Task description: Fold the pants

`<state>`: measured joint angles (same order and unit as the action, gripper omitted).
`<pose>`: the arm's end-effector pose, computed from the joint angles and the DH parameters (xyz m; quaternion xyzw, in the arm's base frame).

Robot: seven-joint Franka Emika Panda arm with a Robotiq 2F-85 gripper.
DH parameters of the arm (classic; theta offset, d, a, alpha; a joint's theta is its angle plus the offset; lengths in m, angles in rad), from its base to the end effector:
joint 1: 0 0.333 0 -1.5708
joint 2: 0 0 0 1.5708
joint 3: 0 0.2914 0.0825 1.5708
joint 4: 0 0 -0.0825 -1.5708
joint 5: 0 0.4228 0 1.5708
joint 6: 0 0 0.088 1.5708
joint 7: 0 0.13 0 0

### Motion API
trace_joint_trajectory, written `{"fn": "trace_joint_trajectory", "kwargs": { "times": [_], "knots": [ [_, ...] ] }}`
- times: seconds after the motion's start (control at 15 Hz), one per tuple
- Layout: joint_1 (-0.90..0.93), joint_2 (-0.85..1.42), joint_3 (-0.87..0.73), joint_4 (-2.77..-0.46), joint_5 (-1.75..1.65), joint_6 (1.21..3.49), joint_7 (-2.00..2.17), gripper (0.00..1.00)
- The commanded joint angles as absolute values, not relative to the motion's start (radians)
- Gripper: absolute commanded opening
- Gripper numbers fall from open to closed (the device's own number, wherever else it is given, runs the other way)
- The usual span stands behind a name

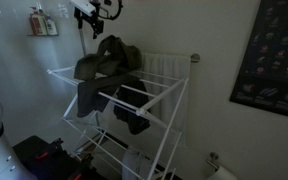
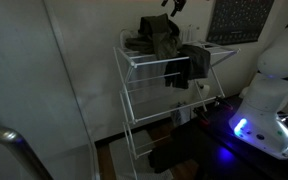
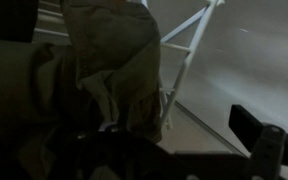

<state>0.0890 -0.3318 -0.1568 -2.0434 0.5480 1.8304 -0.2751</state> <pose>0.5206 0.0116 0.5545 -0.9545 -0.0473 -0.1014 0.2764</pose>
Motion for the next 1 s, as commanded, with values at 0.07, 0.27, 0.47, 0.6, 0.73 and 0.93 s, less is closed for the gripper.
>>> {"fn": "trace_joint_trajectory", "kwargs": {
  "times": [0.07,0.27,0.47,0.6,0.73,0.93],
  "knots": [
    [0.034,-0.336,-0.181,-1.903,0.601,1.573,-0.191,1.0],
    [-0.004,-0.351,-0.177,-1.86,0.572,1.449,-0.149,1.0],
    [-0.029,-0.361,-0.175,-1.848,0.55,1.377,-0.161,1.0],
    [-0.04,-0.37,-0.169,-1.86,0.537,1.379,-0.182,1.0],
    [-0.04,-0.376,-0.165,-1.881,0.517,1.384,-0.2,1.0],
    [-0.043,-0.399,-0.156,-1.945,0.513,1.426,-0.191,1.0]
  ]
}}
